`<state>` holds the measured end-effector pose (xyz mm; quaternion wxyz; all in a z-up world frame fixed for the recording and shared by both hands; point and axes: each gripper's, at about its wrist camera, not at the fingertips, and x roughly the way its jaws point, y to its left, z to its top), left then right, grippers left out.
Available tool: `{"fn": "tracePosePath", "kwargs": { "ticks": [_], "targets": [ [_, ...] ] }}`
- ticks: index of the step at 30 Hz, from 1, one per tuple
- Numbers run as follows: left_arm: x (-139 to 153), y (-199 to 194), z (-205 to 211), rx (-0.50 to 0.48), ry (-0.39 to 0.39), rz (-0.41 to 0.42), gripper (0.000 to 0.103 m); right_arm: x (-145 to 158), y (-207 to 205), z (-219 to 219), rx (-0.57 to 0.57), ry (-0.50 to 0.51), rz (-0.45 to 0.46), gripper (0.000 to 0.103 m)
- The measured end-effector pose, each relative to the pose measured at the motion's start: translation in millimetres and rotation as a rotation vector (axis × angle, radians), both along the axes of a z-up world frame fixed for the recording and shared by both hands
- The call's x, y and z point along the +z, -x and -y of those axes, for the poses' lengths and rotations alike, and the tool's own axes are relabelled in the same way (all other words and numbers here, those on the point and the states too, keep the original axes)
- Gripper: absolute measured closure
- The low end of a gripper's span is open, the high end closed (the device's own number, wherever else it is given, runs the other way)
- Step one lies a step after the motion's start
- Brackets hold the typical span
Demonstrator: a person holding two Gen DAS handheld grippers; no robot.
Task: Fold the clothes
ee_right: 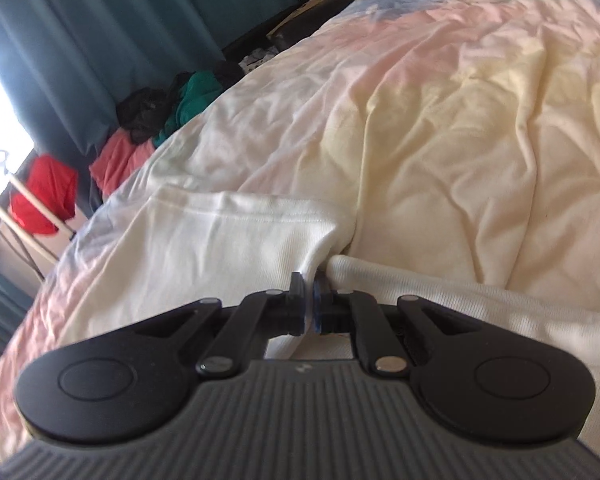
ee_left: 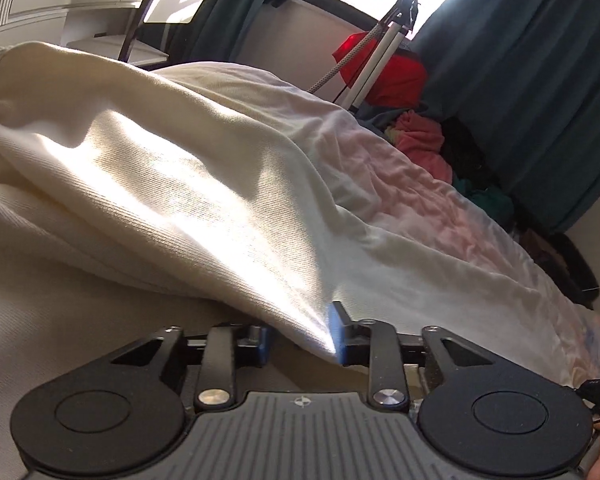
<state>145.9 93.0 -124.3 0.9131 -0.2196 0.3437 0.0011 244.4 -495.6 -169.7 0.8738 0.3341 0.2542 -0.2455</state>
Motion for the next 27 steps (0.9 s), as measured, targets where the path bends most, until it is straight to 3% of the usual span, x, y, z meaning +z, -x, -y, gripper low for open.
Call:
{"fn": "tracePosePath", "kwargs": {
  "ticks": [3,6,9,11,12,14,18,22,25,27],
  "targets": [
    [9.0,13.9,6.1,-0.02,-0.06,0.006,0.041,14.3,6.7,-10.1,0.07,0.098,-0.017,0.092],
    [22.8,34.4,16.6,-0.037,-0.139,0.023,0.02,35.9,20.0,-28.7,0.155,0.27,-0.041,0.085],
    [40.1,62.0,25.1,-0.055,-0.22,0.056,0.018,58.2,40.8,-41.2,0.215,0.337,-0.001,0.06],
    [52.2,79.5,26.3,-0.05,-0.242,0.072,0.012,73.0,56.9,-48.3,0.262,0.331,0.046,0.031],
    [58.1,89.0,24.6,-0.041,-0.242,0.082,0.007,78.9,65.0,-51.8,0.276,0.309,0.069,0.027],
    [68.9,109.2,17.2,-0.011,-0.225,0.098,0.003,89.6,80.5,-58.3,0.299,0.268,0.101,0.026],
    [83.9,148.6,-15.3,0.095,-0.178,0.096,0.001,97.3,102.2,-62.6,0.277,0.177,0.08,0.026],
    [94.1,182.5,-59.2,0.287,-0.192,0.012,0.0,94.4,112.4,-60.4,0.263,0.185,0.048,0.026],
    [94.9,205.6,-99.1,0.395,-0.085,-0.066,0.0,88.2,112.3,-54.8,0.223,0.188,0.017,0.026],
    [85.3,217.7,-127.9,0.485,0.076,-0.13,0.0,84.1,111.3,-50.5,0.196,0.179,-0.002,0.026]
  ]
}}
